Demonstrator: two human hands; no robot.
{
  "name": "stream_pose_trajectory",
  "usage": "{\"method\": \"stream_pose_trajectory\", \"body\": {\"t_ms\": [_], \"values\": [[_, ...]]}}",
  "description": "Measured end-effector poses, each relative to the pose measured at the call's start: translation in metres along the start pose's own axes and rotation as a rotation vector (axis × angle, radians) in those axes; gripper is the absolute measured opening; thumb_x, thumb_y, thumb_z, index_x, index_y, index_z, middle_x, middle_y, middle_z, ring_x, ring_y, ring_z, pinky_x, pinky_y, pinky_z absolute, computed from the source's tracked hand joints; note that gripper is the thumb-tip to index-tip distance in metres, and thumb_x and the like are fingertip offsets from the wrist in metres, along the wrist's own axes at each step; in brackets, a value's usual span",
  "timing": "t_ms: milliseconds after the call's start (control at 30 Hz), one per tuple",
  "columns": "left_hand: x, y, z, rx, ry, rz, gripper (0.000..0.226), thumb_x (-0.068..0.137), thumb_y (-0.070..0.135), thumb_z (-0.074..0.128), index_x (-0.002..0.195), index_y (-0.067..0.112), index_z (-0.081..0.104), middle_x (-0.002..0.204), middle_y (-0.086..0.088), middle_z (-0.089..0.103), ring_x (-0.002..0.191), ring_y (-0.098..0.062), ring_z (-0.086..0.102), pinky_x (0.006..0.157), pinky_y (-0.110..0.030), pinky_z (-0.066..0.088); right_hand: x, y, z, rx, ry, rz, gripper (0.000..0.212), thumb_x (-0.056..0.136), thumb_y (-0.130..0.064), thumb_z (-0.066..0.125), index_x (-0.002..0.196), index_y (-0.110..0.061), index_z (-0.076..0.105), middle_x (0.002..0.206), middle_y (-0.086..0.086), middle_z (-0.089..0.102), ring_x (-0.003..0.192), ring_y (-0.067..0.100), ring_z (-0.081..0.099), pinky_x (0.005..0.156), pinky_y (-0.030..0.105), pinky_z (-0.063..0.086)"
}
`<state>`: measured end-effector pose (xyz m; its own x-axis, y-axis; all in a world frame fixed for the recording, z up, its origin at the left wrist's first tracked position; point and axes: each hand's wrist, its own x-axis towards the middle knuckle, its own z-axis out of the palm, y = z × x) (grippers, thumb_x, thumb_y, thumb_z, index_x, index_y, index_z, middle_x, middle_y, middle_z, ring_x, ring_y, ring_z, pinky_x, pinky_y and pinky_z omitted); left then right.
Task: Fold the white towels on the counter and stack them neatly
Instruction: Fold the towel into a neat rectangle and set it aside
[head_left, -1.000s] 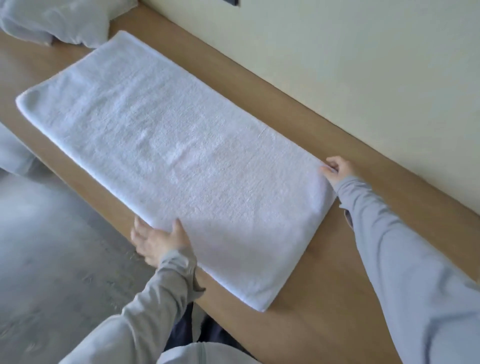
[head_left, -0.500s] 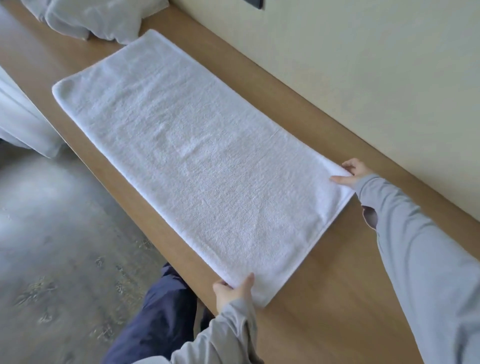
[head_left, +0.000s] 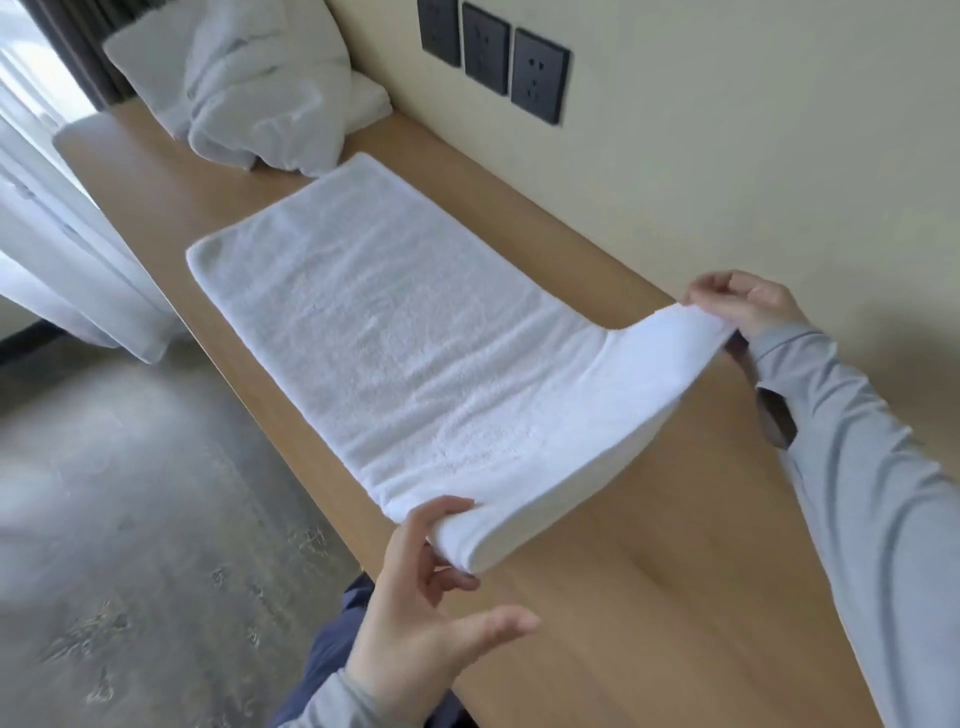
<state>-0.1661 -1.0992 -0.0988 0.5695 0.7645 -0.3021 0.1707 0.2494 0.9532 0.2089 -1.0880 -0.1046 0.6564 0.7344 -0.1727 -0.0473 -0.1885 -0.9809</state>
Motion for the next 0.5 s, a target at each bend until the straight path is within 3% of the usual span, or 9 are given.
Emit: {"method": "stream_pose_trajectory", "body": {"t_ms": [33, 100, 167, 200, 267, 333, 400, 500], "values": [[0.004, 0.005, -0.007, 0.047, 0.043, 0.031, 0.085, 0.029, 0.032, 0.093, 0.105, 0.019, 0.059, 0.093, -0.009, 0.057, 0.068, -0.015, 0.054, 0.067, -0.028, 0.051, 0.003, -0.009, 0.005, 0.103, -0.035, 0.009, 0.006, 0.088, -0.006, 0.057, 0.086, -0.008, 0.062, 0.070, -0.006, 0.069, 0.068, 0.007, 0.065, 0.065, 0.019, 0.054], [0.016, 0.011, -0.017, 0.058, 0.207, 0.071, 0.053, 0.043, 0.017, 0.088, 0.091, 0.022, 0.064, 0.073, -0.004, 0.059, 0.062, -0.012, 0.054, 0.061, -0.030, 0.049, 0.012, -0.023, 0.015, 0.206, -0.130, -0.009, 0.011, 0.088, -0.007, 0.055, 0.097, -0.005, 0.061, 0.087, 0.005, 0.064, 0.081, 0.016, 0.064, 0.076, 0.026, 0.056], [0.032, 0.016, -0.029, 0.071, 0.368, 0.122, 0.025, 0.061, 0.010, 0.087, 0.074, 0.020, 0.067, 0.061, -0.005, 0.054, 0.058, -0.011, 0.049, 0.057, -0.029, 0.042, 0.025, -0.033, 0.026, 0.129, -0.198, -0.052, 0.023, 0.082, 0.006, 0.057, 0.100, -0.007, 0.060, 0.093, 0.008, 0.060, 0.086, 0.014, 0.064, 0.085, 0.026, 0.054], [0.040, 0.020, -0.036, 0.107, 0.430, 0.157, 0.021, 0.064, 0.017, 0.086, 0.064, 0.018, 0.065, 0.057, -0.006, 0.047, 0.056, -0.010, 0.042, 0.055, -0.026, 0.036, 0.032, -0.037, 0.032, 0.020, -0.200, -0.078, 0.033, 0.078, 0.014, 0.059, 0.100, -0.010, 0.060, 0.093, 0.006, 0.060, 0.082, 0.008, 0.064, 0.085, 0.022, 0.053], [0.055, 0.028, -0.054, 0.278, 0.528, 0.252, 0.044, 0.062, 0.033, 0.084, 0.045, 0.013, 0.049, 0.054, 0.003, 0.031, 0.054, -0.006, 0.030, 0.052, -0.017, 0.025, 0.047, -0.045, 0.043, -0.293, -0.150, -0.152, 0.044, 0.071, 0.021, 0.063, 0.100, -0.012, 0.060, 0.088, 0.003, 0.060, 0.071, 0.000, 0.062, 0.075, 0.014, 0.052], [0.068, 0.037, -0.072, 0.376, 0.560, 0.347, 0.050, 0.063, 0.031, 0.080, 0.040, 0.019, 0.038, 0.058, 0.009, 0.024, 0.053, -0.007, 0.029, 0.049, -0.012, 0.024, 0.062, -0.051, 0.054, -0.514, -0.086, -0.238, 0.040, 0.069, 0.017, 0.067, 0.096, -0.012, 0.062, 0.083, 0.008, 0.061, 0.061, 0.003, 0.058, 0.065, 0.018, 0.052], [0.082, 0.045, -0.092, 0.368, 0.531, 0.417, 0.046, 0.065, 0.030, 0.076, 0.040, 0.033, 0.037, 0.060, 0.008, 0.026, 0.053, -0.006, 0.029, 0.050, -0.010, 0.025, 0.075, -0.055, 0.066, -0.642, -0.035, -0.326, 0.026, 0.070, 0.006, 0.073, 0.089, -0.011, 0.064, 0.079, 0.010, 0.060, 0.064, 0.013, 0.052, 0.068, 0.028, 0.045], [0.106, 0.051, -0.127, 0.299, 0.478, 0.443, 0.046, 0.069, 0.042, 0.078, 0.040, 0.023, 0.048, 0.063, -0.002, 0.034, 0.057, -0.012, 0.035, 0.055, -0.014, 0.027, 0.092, -0.062, 0.094, -0.615, 0.009, -0.395, 0.018, 0.073, -0.002, 0.074, 0.085, -0.009, 0.063, 0.068, -0.001, 0.056, 0.060, -0.001, 0.045, 0.060, 0.013, 0.035]]}}
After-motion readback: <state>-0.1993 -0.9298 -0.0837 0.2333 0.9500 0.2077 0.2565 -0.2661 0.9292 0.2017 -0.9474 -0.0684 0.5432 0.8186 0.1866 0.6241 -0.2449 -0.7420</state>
